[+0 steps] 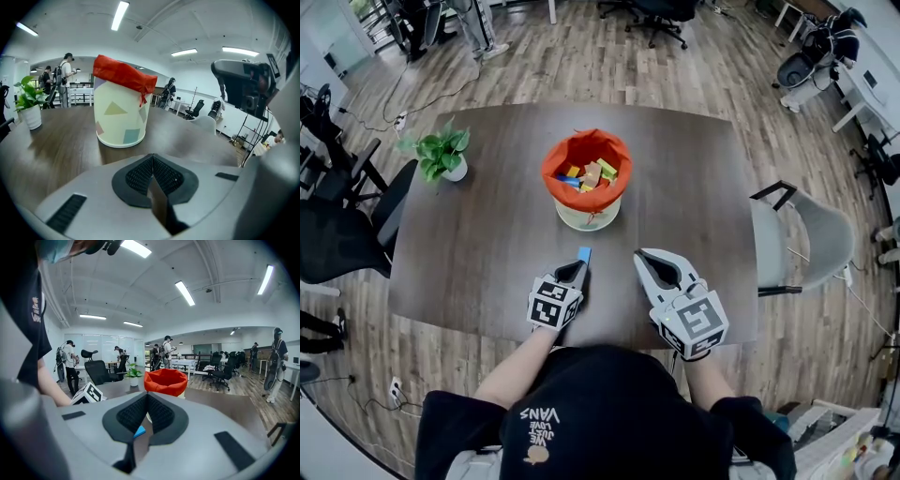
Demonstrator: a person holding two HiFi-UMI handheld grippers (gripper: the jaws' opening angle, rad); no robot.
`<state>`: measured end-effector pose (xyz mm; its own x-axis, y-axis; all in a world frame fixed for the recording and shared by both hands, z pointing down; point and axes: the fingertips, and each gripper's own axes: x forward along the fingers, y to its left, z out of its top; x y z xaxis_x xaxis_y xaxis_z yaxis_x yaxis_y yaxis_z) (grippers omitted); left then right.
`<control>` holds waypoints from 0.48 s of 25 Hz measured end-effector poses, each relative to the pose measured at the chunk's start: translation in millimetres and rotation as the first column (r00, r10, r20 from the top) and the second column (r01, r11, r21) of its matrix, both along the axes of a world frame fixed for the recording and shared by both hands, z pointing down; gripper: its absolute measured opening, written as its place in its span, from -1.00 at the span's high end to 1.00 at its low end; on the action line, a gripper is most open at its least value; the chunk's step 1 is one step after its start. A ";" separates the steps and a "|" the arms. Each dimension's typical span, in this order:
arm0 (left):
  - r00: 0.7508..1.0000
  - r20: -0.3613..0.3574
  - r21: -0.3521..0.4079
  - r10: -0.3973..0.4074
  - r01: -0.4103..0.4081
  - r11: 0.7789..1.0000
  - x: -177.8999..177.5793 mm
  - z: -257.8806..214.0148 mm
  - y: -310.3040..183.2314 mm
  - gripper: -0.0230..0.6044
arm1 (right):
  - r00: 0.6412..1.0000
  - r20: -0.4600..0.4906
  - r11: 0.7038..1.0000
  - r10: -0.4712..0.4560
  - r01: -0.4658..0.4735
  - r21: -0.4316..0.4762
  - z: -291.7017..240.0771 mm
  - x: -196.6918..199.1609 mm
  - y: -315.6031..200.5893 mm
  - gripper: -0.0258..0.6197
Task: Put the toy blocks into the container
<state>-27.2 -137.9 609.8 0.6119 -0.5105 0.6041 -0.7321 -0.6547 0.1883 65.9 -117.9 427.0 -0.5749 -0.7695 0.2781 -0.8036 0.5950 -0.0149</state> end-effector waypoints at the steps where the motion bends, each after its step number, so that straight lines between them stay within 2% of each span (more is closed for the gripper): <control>1: 1.000 0.006 -0.008 0.000 0.000 1.000 -0.3 3.4 0.0 0.89 | 1.000 -0.001 1.000 0.002 -0.002 0.000 0.0 0.2 0.1 0.86; 7: 0.999 0.044 -0.050 0.003 -0.001 0.999 -1.1 21.6 2.6 0.88 | 1.000 0.000 1.000 0.010 -0.010 -0.003 1.4 1.9 2.2 0.86; 12: 0.999 0.042 -0.058 0.005 -0.003 0.998 4.1 24.0 -1.2 0.85 | 1.000 0.004 1.000 0.012 -0.012 -0.005 1.6 2.5 2.5 0.86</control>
